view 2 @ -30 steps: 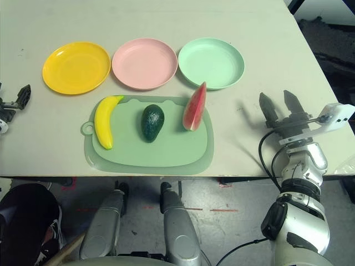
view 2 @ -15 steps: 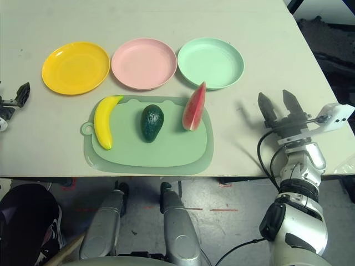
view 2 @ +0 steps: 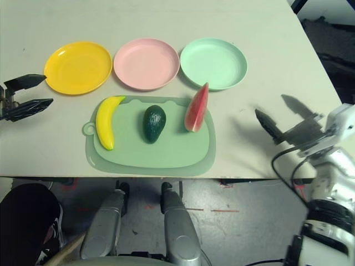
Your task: Place the fruits into color-matched plates.
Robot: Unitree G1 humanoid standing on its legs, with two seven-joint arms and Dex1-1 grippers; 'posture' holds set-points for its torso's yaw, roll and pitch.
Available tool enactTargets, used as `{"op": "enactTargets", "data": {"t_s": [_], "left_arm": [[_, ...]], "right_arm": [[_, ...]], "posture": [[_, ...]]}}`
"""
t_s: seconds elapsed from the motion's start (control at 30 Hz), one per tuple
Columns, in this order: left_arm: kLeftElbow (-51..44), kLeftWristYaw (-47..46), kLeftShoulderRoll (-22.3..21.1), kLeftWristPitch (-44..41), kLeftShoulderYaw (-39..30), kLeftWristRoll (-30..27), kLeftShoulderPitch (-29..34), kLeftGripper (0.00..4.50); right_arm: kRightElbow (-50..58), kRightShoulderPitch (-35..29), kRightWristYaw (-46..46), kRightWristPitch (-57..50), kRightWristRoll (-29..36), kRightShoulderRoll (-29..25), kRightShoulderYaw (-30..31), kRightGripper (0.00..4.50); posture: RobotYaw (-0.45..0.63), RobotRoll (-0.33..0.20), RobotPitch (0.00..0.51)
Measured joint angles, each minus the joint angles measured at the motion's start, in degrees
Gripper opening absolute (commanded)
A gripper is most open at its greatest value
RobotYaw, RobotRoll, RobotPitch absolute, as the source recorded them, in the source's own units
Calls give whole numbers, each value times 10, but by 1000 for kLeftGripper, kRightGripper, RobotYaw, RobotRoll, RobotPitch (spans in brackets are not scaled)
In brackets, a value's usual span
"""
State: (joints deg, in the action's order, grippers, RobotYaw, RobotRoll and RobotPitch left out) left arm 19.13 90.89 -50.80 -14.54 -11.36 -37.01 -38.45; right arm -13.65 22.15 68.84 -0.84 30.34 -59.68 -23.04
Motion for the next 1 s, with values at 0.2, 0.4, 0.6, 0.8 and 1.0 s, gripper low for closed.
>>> {"op": "enactTargets", "data": {"t_s": [0.2,0.4,0.6,0.8,1.0], "left_arm": [[-2,10,-10,30,94,-21,-28,4500],[14,10,-35,55,137,-48,-34,4500],[13,10,-46,40,136,-69,-23,4500],[9,10,-50,26,118,-79,-10,4500],[8,10,-50,27,115,-78,-4,4500]], "right_arm": [[-22,252,101,36,-130,-63,176,4483],[-112,423,220,176,-236,16,352,4483],[-201,470,230,298,-252,57,465,4483],[-231,542,231,357,-237,78,535,4483],[-254,568,231,394,-233,89,586,4483]], "posture": [[-150,0,339],[-124,0,332],[-97,0,340],[-102,0,347],[-107,0,351]]}}
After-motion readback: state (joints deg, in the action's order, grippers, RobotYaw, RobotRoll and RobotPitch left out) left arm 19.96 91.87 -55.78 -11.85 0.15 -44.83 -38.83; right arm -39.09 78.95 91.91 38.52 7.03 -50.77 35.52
